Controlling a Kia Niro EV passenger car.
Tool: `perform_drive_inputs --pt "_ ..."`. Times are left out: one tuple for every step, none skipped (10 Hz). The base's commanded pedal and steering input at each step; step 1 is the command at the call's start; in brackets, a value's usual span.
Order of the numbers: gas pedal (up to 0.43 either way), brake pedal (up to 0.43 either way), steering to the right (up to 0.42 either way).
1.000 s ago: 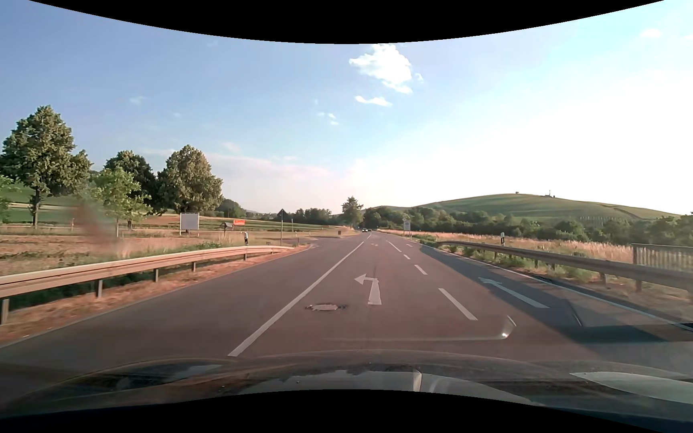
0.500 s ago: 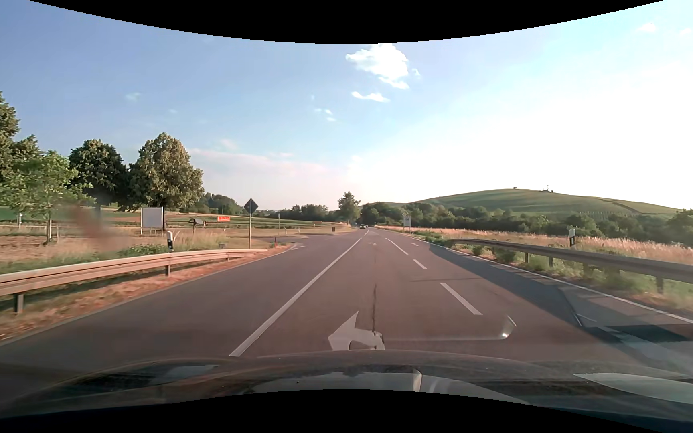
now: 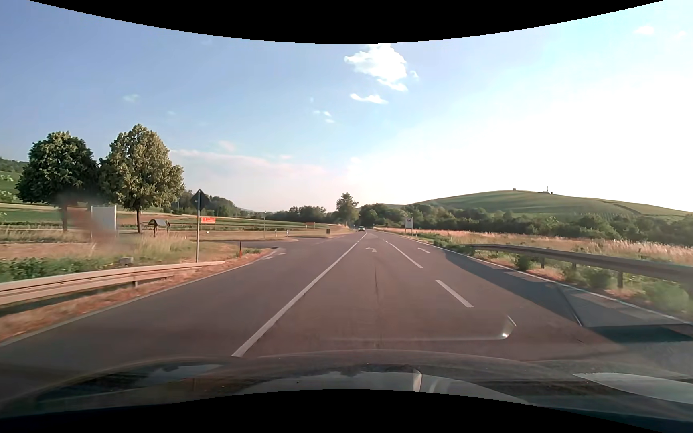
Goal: Follow the waypoints while adhering to traffic rules and regulations
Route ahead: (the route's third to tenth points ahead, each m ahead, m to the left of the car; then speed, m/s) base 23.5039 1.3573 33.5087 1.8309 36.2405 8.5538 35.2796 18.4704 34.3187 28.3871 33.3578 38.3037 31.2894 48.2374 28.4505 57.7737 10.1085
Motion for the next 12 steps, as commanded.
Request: perform_drive_inputs --pt "0.0 0.256 0.005" --pt "0.0 0.262 0.005" --pt "0.0 0.262 0.005" --pt "0.0 0.256 0.006" --pt "0.0 0.262 0.006" --pt "0.0 0.256 0.006" --pt "0.0 0.256 0.006" --pt "0.0 0.256 0.006" --pt "0.0 0.256 0.006" --pt "0.0 0.256 0.006" --pt "0.0 0.256 0.006" --pt "0.0 0.25 0.006"
